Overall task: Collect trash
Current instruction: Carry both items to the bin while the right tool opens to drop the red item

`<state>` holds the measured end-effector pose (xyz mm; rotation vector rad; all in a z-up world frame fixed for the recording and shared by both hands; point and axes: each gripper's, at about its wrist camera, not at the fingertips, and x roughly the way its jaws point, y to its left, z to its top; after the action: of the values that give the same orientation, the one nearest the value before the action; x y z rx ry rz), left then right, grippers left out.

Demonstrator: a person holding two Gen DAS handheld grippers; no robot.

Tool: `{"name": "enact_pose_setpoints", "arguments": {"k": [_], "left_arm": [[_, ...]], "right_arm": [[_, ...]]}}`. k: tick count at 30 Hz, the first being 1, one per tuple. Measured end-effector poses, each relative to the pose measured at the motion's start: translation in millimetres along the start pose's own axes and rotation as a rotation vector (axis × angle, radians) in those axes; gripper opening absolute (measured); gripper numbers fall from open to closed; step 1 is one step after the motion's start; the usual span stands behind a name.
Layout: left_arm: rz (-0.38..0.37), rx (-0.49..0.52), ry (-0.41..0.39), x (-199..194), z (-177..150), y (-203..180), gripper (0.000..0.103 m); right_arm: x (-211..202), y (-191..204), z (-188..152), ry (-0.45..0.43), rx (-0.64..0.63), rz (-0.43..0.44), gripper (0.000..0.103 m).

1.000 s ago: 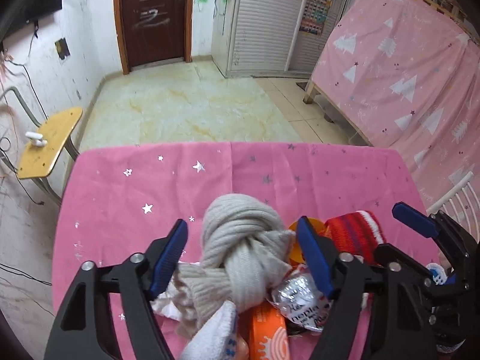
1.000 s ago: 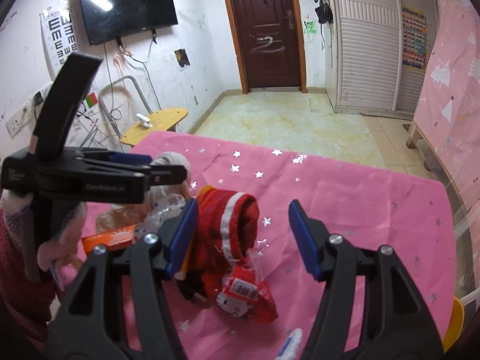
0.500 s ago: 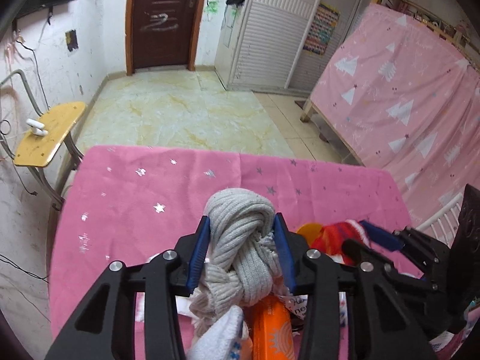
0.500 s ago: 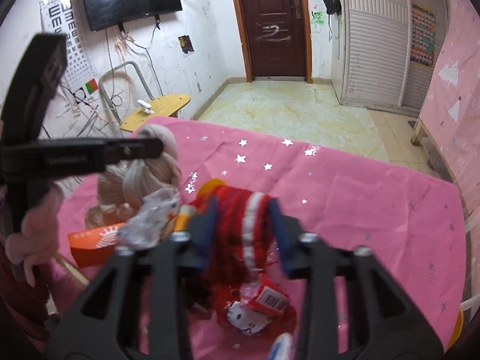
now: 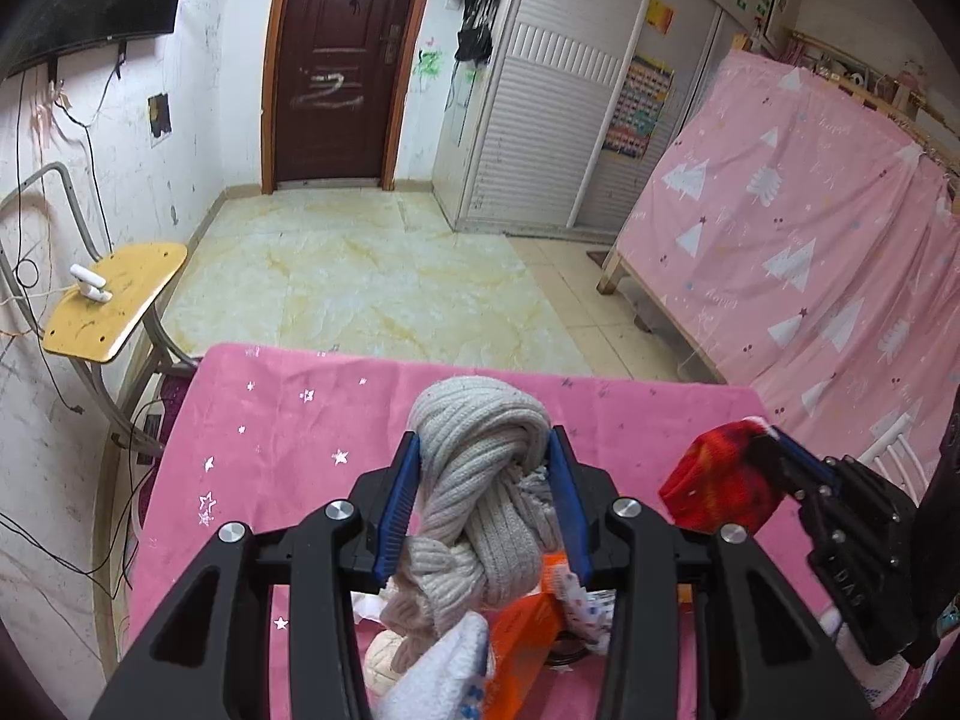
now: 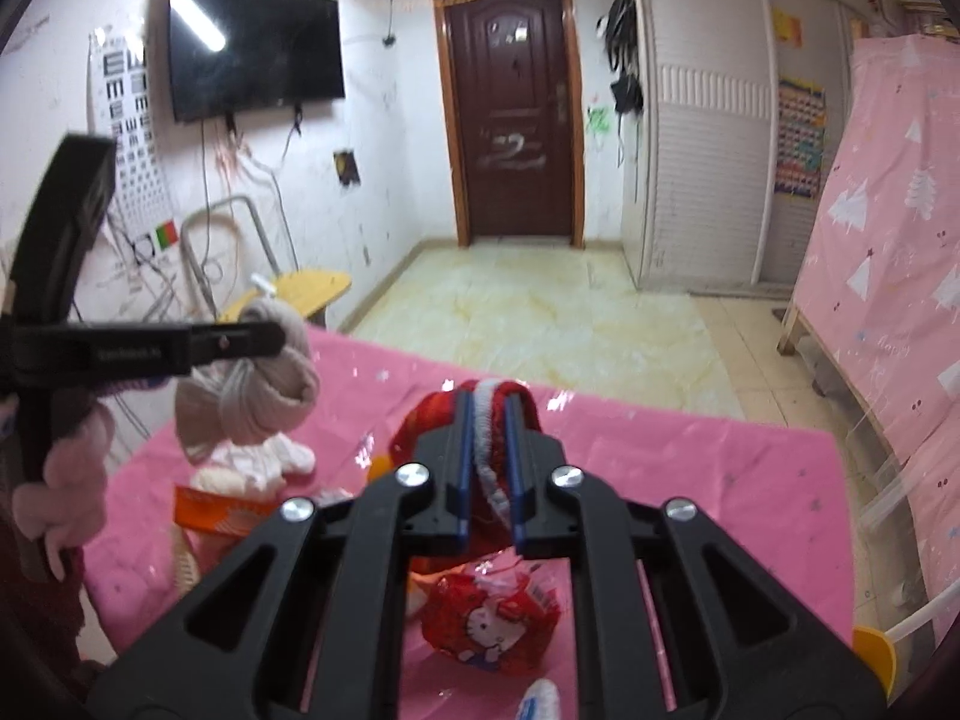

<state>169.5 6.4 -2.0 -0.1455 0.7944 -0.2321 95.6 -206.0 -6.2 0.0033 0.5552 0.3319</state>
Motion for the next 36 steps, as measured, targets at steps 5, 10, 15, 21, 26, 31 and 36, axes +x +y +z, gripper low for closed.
{"name": "enact_pose_setpoints", "arguments": {"k": [5, 10, 15, 21, 26, 31, 36], "left_arm": [[-0.011, 0.009, -0.035, -16.9, 2.2, -10.2, 0.034], [-0.024, 0.035, -0.057, -29.2, 3.3, -33.3, 0.034], [-0.041, 0.08, -0.067, -36.4, 5.3, -67.8, 0.034], [-0.087, 0.158, -0.068, -41.3, -0.2, -121.3, 0.034], [-0.135, 0.227, -0.055, -39.8, -9.3, -171.0, 0.034], [-0.192, 0.303, -0.037, -35.9, -22.1, -226.2, 0.034], [-0.246, 0.381, -0.015, -33.3, -41.4, -278.1, 0.034]], "right_arm": [[-21.5, -10.1, 8.0, -0.053, 0.02, 0.001, 0.009], [-39.7, -26.0, 8.0, -0.093, 0.057, -0.004, 0.009], [-63.6, -51.8, -0.9, -0.134, 0.107, -0.03, 0.009], [-95.1, -93.4, -18.3, -0.168, 0.178, -0.091, 0.009], [-127.0, -136.2, -40.4, -0.197, 0.247, -0.181, 0.009], [-158.0, -178.4, -66.5, -0.205, 0.308, -0.292, 0.009], [-174.2, -211.3, -100.7, -0.168, 0.335, -0.411, 0.009]]}}
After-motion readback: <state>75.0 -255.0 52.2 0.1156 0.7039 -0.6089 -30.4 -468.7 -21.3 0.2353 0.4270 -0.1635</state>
